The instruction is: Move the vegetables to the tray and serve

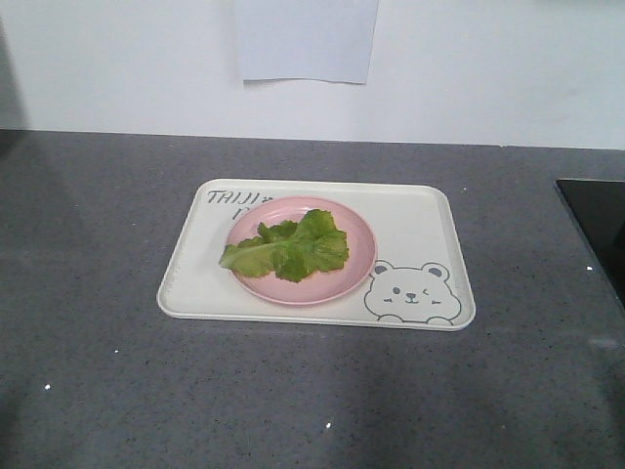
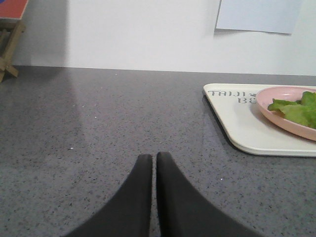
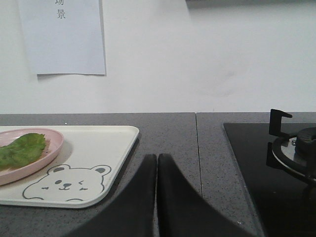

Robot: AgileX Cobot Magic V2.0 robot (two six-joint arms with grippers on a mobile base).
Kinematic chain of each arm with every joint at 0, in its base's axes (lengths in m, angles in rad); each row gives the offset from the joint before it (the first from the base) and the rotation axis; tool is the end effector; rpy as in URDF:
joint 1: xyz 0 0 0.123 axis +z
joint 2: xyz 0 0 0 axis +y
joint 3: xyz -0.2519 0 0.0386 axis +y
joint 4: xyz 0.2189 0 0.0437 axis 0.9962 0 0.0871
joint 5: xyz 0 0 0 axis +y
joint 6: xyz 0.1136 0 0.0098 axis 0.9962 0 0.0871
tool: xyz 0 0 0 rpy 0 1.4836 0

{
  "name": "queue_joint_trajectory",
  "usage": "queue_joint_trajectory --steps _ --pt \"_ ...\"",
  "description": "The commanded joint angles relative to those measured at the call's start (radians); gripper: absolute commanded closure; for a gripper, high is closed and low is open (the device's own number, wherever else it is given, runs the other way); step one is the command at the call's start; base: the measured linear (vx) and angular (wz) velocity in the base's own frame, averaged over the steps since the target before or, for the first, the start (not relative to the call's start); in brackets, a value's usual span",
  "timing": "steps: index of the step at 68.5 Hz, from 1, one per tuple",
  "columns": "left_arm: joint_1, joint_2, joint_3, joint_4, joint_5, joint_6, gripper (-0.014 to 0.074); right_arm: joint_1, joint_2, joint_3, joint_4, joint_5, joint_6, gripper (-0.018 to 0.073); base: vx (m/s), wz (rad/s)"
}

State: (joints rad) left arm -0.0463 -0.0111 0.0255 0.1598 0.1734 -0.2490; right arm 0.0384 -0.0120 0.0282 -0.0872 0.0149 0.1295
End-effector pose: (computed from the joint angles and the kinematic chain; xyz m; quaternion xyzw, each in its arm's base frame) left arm 0.0807 -0.0006 0.1880 -0.0260 0.7406 -0.0361 0.6705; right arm 0.0810 0.0030 0.2050 0.0018 0.6870 0.0289 0.7261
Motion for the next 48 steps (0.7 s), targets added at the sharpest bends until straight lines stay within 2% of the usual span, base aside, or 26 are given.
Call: queue_joint_trajectory --steps 1,48 --pt "0.000 -0.015 0.022 0.001 -0.071 -0.009 0.0602 -0.007 -0.005 0.015 -0.002 -0.085 0.001 0.0562 0.00 0.00" --pt "0.000 -0.015 0.022 0.001 -0.071 -0.009 0.0602 -0.007 -0.005 0.015 -0.002 -0.083 0.001 0.0562 0.00 0.00"
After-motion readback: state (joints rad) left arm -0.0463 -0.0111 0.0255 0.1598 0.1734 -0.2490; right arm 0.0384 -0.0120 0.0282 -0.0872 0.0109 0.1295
